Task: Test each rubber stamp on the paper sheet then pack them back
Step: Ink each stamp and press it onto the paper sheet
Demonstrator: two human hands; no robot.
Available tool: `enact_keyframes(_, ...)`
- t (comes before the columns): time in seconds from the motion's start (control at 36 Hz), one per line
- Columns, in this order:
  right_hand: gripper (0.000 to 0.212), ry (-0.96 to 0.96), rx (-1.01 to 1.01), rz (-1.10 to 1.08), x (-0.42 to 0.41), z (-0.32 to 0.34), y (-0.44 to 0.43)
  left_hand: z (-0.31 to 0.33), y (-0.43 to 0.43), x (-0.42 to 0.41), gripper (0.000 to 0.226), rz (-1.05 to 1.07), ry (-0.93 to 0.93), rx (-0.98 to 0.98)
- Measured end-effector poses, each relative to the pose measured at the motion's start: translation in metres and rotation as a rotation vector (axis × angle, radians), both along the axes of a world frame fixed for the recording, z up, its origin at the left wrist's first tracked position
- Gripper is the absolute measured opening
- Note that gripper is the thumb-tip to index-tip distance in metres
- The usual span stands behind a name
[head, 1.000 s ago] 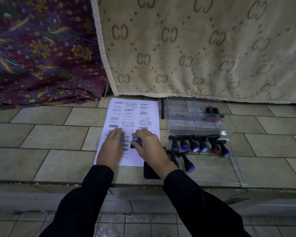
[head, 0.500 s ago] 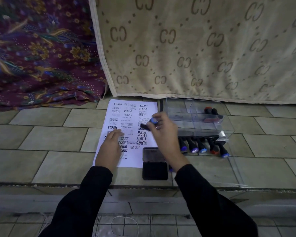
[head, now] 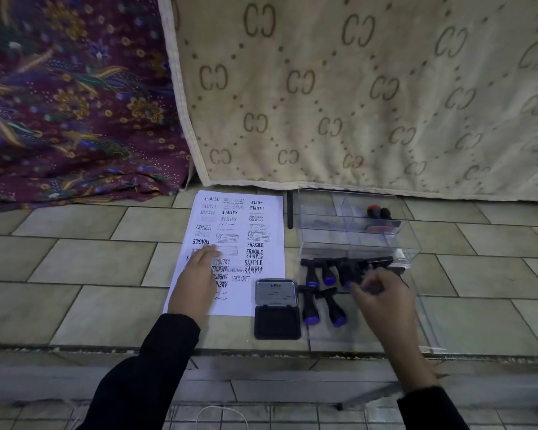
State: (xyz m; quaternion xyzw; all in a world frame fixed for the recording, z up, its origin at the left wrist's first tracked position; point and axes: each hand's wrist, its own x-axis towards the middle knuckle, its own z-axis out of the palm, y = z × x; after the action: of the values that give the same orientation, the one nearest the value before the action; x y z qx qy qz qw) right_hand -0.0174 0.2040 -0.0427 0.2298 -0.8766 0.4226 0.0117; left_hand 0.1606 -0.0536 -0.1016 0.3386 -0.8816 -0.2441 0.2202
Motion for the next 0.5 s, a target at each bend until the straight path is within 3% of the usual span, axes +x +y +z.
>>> enact_keyframes(0.25,0.039,0.051,0.146,0.091,0.022,-0.015,0.010,0.000,-0.001,0.000,0.054,-0.013,0.007,-0.003)
enact_keyframes(0.5,0.039,-0.066,0.284,0.125,0.015,-0.018,0.013,0.002,0.000,0.000,0.054,-0.022,0.015,-0.002)
